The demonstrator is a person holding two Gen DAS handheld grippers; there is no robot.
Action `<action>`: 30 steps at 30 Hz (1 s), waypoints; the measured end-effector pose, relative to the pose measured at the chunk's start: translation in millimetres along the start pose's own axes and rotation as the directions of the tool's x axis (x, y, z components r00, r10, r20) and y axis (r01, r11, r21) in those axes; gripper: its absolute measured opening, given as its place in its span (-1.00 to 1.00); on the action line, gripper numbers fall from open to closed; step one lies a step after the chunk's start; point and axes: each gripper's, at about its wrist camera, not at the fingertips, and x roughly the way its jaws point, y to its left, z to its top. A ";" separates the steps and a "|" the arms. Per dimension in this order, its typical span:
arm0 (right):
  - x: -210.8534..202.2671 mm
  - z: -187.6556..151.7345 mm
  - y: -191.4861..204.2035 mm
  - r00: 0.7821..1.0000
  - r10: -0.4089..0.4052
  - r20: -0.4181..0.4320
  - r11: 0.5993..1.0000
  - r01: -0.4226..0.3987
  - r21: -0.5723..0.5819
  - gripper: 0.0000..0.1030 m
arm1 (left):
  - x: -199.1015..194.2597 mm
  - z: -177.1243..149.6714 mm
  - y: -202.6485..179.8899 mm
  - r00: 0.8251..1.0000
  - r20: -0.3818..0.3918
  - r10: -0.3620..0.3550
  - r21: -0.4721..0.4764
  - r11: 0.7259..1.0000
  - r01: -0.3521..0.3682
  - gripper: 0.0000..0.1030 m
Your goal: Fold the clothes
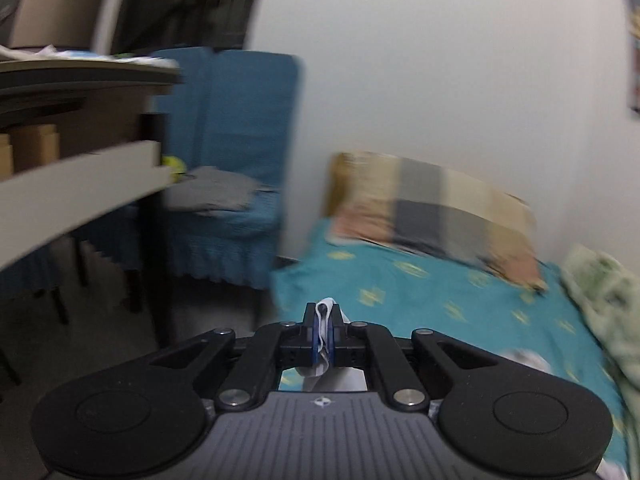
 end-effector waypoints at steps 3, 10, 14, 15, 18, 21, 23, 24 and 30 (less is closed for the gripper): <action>14.2 3.4 -3.0 0.999 -0.041 0.004 0.999 0.041 -0.009 0.54 | 43.3 7.2 24.7 0.995 -0.064 0.081 0.003 0.997 -0.081 -0.91; 58.2 6.1 -10.3 0.996 -0.074 -0.039 0.996 0.072 -0.056 0.54 | 118.0 -55.3 66.1 0.961 -0.254 0.111 -0.045 0.991 -0.127 -0.90; 71.9 5.1 -12.5 0.994 -0.087 -0.062 0.994 0.082 -0.076 0.54 | 127.3 -75.5 71.2 0.949 -0.308 0.074 -0.061 0.993 -0.098 -0.86; 72.8 5.2 -11.6 0.995 -0.082 -0.062 0.994 0.076 -0.083 0.54 | 124.0 -77.3 70.0 0.948 -0.313 0.063 -0.062 0.994 -0.087 -0.76; 71.5 4.4 -6.5 0.996 -0.070 -0.054 0.992 0.063 -0.111 0.54 | 99.4 -80.5 60.9 0.950 -0.311 0.035 -0.069 0.996 -0.060 -0.41; 63.3 2.1 1.6 0.998 -0.058 -0.029 0.987 0.053 -0.149 0.54 | 63.1 -84.6 43.4 0.955 -0.295 0.031 -0.025 0.999 -0.040 -0.17; 56.2 0.1 10.6 0.999 -0.053 0.000 0.981 0.052 -0.188 0.54 | 34.5 -85.4 31.1 0.960 -0.278 0.030 0.004 1.000 -0.030 -0.08; 52.4 -0.6 14.5 0.999 -0.050 0.011 0.977 0.051 -0.207 0.54 | 21.5 -87.5 24.1 0.963 -0.268 0.022 0.018 1.000 -0.018 -0.04; 25.4 -5.9 32.3 0.999 0.004 0.052 0.957 0.011 -0.289 0.54 | -78.5 -90.2 -25.9 0.980 -0.194 -0.055 0.080 0.994 0.071 0.22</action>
